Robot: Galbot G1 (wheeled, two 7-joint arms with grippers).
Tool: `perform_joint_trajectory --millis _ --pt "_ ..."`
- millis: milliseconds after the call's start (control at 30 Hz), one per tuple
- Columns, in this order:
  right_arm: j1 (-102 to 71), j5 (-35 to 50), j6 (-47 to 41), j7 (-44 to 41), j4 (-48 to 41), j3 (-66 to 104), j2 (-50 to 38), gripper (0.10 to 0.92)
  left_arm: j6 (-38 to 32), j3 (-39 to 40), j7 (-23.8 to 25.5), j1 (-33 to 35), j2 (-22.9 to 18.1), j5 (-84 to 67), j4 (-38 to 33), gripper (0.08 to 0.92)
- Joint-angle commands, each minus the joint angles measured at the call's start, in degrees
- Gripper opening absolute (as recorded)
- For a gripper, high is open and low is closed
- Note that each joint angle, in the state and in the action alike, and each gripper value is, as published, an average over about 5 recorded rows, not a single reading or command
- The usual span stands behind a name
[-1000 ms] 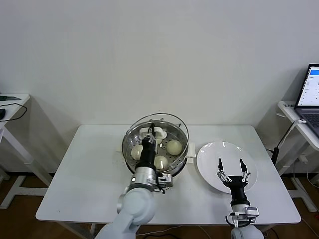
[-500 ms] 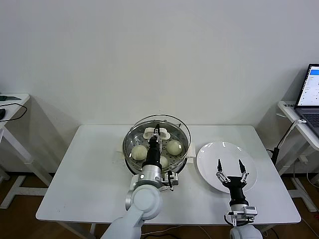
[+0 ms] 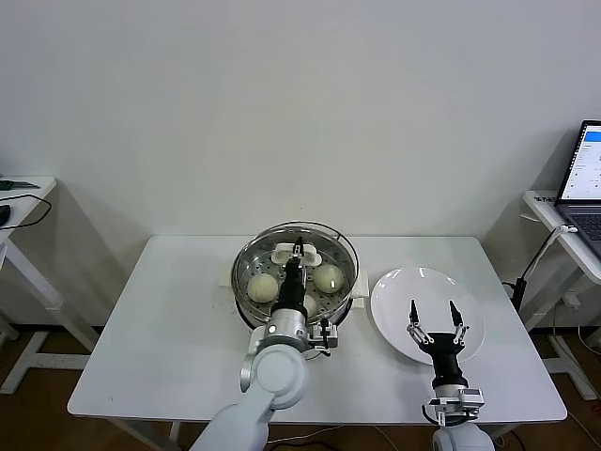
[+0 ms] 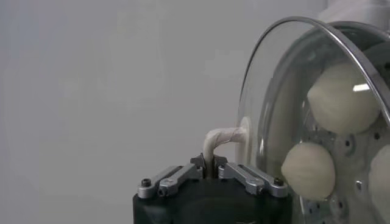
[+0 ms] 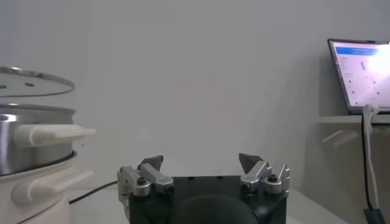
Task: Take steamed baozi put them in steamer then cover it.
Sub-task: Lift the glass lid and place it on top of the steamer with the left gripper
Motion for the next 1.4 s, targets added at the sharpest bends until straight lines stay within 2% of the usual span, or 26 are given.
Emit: perform_joint_trajectory --millis 33,1400 --pt "-0.03 -0.02 0.11 -0.02 0.0 0.1 0.04 0.823 -0.03 0.12 1.03 -0.26 -0.18 0.53 0.87 0.187" --pt "0.03 -0.36 1.25 -0.25 -0.55 0.02 0.45 0.823 -1.67 -0.87 2.17 -0.16 0.24 3.52 2.38 0.187"
